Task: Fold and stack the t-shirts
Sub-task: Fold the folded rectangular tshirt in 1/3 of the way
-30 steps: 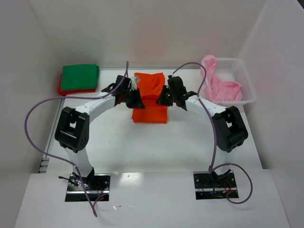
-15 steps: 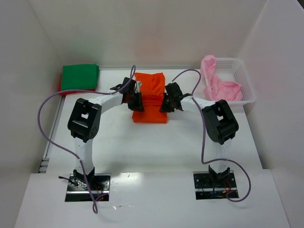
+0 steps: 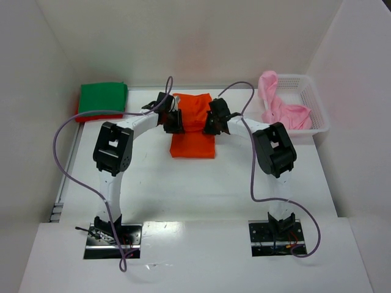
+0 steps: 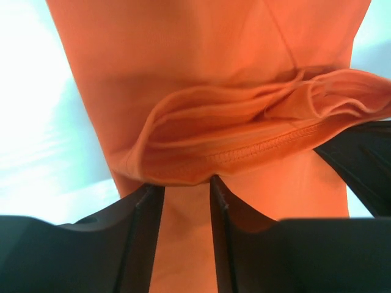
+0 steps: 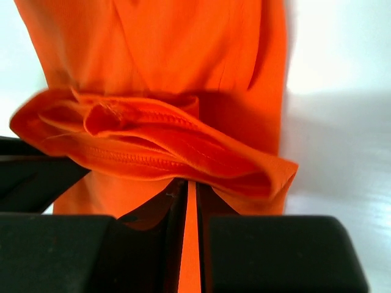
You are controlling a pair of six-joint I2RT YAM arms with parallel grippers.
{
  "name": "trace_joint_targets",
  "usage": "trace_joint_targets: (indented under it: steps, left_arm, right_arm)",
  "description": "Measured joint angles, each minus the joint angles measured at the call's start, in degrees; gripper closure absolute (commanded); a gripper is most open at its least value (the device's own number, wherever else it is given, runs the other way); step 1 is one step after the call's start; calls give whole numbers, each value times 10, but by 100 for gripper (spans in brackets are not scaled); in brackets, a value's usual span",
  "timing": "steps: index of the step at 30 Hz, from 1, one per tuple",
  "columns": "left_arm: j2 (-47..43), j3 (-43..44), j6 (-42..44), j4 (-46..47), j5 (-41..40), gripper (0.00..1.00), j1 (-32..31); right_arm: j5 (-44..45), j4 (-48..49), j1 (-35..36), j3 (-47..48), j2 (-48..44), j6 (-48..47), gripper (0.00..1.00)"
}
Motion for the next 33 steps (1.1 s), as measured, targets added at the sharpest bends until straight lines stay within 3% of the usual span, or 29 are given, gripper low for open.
trace_joint_targets:
  steps: [13, 18, 22, 23, 26, 29, 33]
  left_arm:
    - [52, 95, 3, -4, -16, 41, 7]
    - [75, 112, 5, -6, -26, 23, 14]
    - [75, 120, 9, -6, -36, 8, 16]
    - [74, 120, 15, -7, -43, 6, 17]
    - [59, 115, 23, -11, -57, 1, 18]
    - [21, 99, 31, -15, -64, 1, 24]
    - [-71, 40, 33, -13, -66, 1, 33]
  right_arm:
    - [22, 1, -33, 73, 34, -8, 81]
    - [22, 2, -46, 78, 44, -15, 73]
    - [19, 2, -57, 85, 50, -20, 59]
    - [20, 3, -60, 85, 50, -23, 43]
    - [23, 9, -71, 71, 31, -33, 18]
    - [27, 9, -79, 46, -18, -44, 2]
    - [21, 19, -85, 1, -119, -53, 0]
